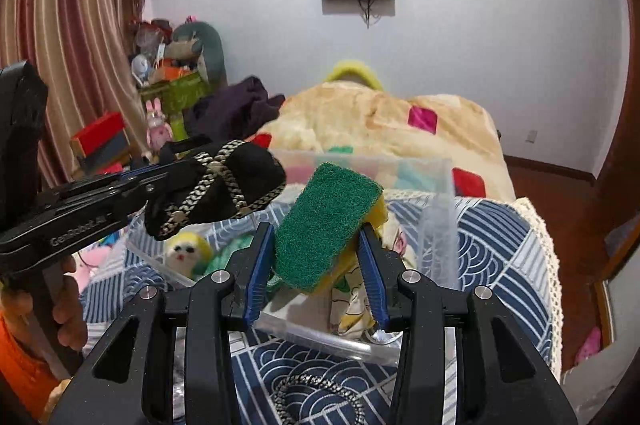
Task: Organize soft objects
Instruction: 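Carry the bag and sponge with both tools over the box, then open both tools to drop the bag and sponge into the box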
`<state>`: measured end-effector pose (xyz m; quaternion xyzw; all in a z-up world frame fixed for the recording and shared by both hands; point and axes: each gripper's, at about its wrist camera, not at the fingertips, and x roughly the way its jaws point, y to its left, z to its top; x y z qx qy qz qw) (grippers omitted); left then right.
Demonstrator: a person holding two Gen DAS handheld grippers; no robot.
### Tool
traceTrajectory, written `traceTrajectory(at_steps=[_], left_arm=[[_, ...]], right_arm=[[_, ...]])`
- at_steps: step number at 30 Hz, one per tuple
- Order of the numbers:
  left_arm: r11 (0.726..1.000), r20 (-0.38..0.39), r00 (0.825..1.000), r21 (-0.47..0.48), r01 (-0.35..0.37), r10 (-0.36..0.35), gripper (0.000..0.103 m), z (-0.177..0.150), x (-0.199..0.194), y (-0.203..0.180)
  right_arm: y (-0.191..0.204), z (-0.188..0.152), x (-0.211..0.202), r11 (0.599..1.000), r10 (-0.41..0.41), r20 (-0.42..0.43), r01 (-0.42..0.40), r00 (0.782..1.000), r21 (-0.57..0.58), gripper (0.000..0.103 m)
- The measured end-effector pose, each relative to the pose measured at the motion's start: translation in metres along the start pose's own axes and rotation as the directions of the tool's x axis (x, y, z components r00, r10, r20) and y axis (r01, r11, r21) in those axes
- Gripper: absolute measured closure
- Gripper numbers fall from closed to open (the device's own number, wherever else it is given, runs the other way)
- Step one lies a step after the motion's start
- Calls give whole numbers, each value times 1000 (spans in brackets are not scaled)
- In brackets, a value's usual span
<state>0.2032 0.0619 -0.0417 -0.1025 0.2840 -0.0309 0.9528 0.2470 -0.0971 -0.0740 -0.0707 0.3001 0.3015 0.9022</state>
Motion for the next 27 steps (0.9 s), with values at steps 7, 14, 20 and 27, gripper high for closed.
traceTrajectory(at_steps=[7,14,20,27], left_arm=[[1000,-69,998,21,2,0,87,-8,28,-2],[1000,-107,994,2,13,-13,64,-12,22,-4],[1000,-104,994,20,16,-14,51,-17,3,-10],[999,-26,1000,53,1,0,34,-15,-37,-21]], right_arm=[[-3,-11,8,1000,-18,-42,18,999,-5,59],[-5,-12,2,1000,-28,-51,28,998,-9,45],[-8,-14,-15,999,-40,-19,40,999,-4,34],[-12,-12,-51,998,-57,63,56,996,18,26]])
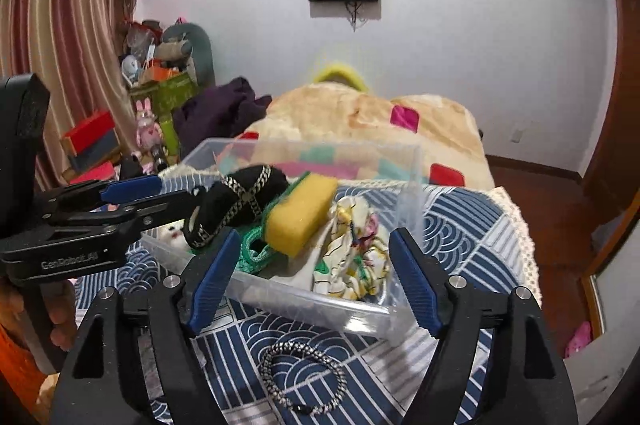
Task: Organize soft objects
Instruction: 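Open both tools to drop the bag and sponge into the box, then grasp the grey knit glove in plastic with the left tool while the right tool grasps the braided cord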
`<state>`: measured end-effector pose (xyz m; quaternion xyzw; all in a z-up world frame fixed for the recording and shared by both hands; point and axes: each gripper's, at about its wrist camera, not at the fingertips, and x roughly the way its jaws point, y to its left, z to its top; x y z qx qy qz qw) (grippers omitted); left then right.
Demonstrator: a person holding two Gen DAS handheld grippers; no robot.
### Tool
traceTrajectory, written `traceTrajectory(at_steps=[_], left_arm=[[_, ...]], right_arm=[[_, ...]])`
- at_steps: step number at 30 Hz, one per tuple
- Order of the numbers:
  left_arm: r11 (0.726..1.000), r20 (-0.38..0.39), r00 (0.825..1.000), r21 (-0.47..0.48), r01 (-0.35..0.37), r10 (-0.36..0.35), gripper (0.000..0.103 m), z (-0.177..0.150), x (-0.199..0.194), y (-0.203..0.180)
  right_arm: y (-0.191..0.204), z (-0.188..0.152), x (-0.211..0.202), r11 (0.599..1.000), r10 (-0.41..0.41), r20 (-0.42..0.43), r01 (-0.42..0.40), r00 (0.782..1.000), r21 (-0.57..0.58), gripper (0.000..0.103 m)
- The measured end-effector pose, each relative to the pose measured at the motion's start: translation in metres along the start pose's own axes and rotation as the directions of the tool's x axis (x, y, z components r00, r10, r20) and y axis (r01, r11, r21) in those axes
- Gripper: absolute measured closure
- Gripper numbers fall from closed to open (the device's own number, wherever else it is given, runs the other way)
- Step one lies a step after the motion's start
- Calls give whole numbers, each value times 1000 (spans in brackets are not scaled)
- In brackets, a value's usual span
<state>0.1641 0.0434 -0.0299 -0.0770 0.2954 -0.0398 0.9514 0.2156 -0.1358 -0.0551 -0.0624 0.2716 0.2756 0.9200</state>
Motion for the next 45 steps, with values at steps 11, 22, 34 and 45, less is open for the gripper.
traceTrajectory(at_steps=[11,22,34,45], left_arm=[[1000,18,1000,11,-11,11,6,-25,-39,-6],[1000,-154,988,-2,8,-9,6,-86,-9,-11],[999,-208,978,36,36,-28,27,-120,6,-18],[996,-168,984,52,71,-62,71,-114,-13,-21]], right_arm=[[-3,-24,-22,999,-31,0,31,1000,-30,22],[-3,-75,15,999,37,-192,-35,981,17,22],[4,-78,31,999,32,-234,-34,972,-7,56],[-7,-82,21,998,54,-196,-50,979,22,91]])
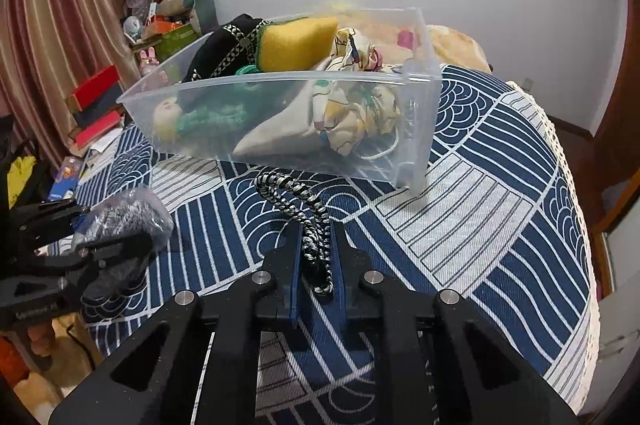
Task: Organize soft objects
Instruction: 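Grasp the grey knit glove in plastic with the left tool while the right tool grasps the braided cord, then carry the glove and cord with both tools over the box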
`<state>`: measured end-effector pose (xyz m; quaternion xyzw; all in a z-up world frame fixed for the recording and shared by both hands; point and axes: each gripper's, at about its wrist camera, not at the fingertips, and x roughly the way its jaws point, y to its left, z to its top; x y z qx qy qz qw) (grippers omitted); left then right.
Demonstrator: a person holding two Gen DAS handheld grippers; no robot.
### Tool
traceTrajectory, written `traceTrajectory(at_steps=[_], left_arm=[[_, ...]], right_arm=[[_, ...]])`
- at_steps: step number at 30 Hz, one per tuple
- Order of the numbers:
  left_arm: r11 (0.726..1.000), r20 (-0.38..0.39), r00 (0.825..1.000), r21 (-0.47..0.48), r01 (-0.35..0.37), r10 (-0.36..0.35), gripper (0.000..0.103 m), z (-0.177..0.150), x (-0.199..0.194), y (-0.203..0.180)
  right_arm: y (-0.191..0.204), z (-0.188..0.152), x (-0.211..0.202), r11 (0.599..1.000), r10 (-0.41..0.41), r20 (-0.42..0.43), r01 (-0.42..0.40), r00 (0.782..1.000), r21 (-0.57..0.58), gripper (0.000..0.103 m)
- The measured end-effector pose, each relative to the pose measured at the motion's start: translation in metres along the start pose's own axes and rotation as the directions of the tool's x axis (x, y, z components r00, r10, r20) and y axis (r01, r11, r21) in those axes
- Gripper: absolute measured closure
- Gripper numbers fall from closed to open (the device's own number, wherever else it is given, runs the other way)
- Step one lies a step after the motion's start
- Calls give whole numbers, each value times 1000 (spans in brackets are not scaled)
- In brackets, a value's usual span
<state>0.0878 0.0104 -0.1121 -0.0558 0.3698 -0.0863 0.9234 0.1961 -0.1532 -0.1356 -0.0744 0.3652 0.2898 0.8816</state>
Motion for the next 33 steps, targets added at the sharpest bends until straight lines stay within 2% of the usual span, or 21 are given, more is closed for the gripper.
traceTrajectory(at_steps=[6,11,21,27,33], left_arm=[[1000,66,998,3,-12,11,71,13,-20,5],[1000,142,989,-5,-26,27,71,37,-37,9],[997,278,957,-45,-68,78,71,94,-51,27],[995,297,951,-65,-73,90,71,119,-33,37],[995,248,966,-71,-64,80,71,126,-2,45]], right_arm=[[0,4,-18,1000,4,52,-5,999,5,91],[1,18,-38,1000,7,125,-8,992,4,91],[1,54,-54,1000,-21,255,20,967,9,91],[-7,73,-42,999,-39,257,30,966,40,91],[-12,82,-19,999,-8,212,-4,977,54,91]])
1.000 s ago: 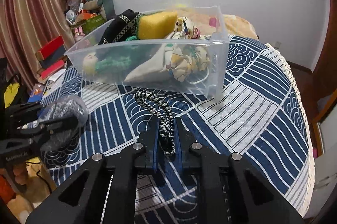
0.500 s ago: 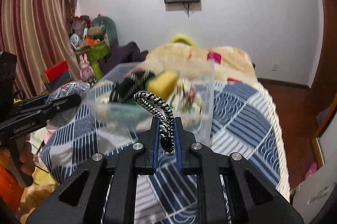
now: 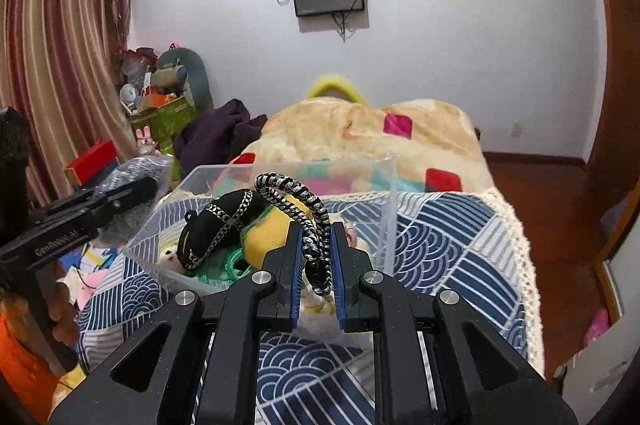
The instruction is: Organize soft objects
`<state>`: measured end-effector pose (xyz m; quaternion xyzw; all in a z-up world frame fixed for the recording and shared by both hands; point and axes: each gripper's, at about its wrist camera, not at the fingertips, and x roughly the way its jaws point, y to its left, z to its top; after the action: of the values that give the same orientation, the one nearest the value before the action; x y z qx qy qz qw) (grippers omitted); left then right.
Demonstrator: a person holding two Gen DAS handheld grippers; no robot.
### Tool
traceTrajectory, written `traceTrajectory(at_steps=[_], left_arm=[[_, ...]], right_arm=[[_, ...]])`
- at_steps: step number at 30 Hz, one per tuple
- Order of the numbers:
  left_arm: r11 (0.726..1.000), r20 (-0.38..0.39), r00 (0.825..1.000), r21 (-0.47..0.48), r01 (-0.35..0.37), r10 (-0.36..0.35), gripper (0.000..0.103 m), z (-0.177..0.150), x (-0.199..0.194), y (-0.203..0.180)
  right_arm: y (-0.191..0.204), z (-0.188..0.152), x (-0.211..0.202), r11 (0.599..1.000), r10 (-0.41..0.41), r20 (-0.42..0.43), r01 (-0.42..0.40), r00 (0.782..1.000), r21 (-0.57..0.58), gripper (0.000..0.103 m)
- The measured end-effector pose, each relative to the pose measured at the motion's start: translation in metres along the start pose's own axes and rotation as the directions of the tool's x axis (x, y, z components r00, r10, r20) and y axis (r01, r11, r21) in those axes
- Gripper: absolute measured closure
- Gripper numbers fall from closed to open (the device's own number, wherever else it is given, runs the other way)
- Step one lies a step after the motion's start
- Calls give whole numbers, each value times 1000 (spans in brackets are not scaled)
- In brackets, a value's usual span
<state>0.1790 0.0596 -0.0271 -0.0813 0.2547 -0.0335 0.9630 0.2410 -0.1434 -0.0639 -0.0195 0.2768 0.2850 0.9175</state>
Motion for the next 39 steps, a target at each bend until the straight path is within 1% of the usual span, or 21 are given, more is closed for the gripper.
traceTrajectory(at_steps=[5,10,11,13,14,15,16,18,19,22,23,25,27,31,33,35,37,39], left_arm=[[1000,-63,998,-19,5,-6,71,-6,29,6],[1000,-113,994,-23,-8,5,70,-11,52,9],[1000,-121,993,-25,-9,6,66,-12,55,10],[1000,-129,992,-27,-9,6,53,-13,57,10],[999,-126,992,-29,-14,10,43,-14,56,10],[999,-114,993,-30,-23,20,38,-15,54,11],[999,-107,994,-30,-26,23,37,-16,51,11],[999,-105,994,-35,-20,17,35,-16,47,12],[999,-105,994,-39,-17,13,34,-16,44,12],[999,-103,995,-52,-9,3,28,-15,35,14],[998,-98,995,-55,-4,-2,27,-15,30,14],[998,-83,997,-56,2,-7,27,-12,20,13],[999,-64,998,-42,4,-6,26,-11,8,8],[1000,-19,1000,-13,7,-7,25,-6,-18,0],[1000,18,1000,5,8,-8,25,-4,-35,-8],[1000,53,999,23,11,-12,23,-2,-50,-14],[999,90,996,37,7,-11,22,1,-65,-20],[999,132,991,50,4,-11,19,3,-83,-27]], right_arm=[[4,-4,19,1000,8,-55,-9,998,-13,91],[5,-9,28,1000,2,-89,-4,996,-27,91],[6,-9,27,999,-10,-87,7,996,-36,91],[7,-8,26,999,-19,-91,15,996,-43,90],[6,-9,25,999,-16,-94,12,995,-43,89],[6,-8,24,999,-14,-95,10,995,-43,83],[7,-9,22,999,-18,-93,13,995,-46,74],[6,-9,20,998,-29,-82,25,996,-51,63],[7,-8,17,998,-32,-75,28,997,-53,61],[8,-6,10,998,-26,-62,23,998,-55,59],[8,-5,7,998,-26,-55,23,998,-58,58],[10,-3,-1,997,-34,-29,32,999,-67,47],[13,-1,-10,996,-36,-5,35,999,-81,44],[19,5,-29,995,-39,43,42,998,-91,44],[21,9,-39,995,-31,72,38,997,-92,44],[24,11,-52,995,-24,108,35,994,-99,43],[29,12,-67,994,-16,146,32,989,-108,39],[32,12,-80,993,-11,180,32,984,-115,38]])
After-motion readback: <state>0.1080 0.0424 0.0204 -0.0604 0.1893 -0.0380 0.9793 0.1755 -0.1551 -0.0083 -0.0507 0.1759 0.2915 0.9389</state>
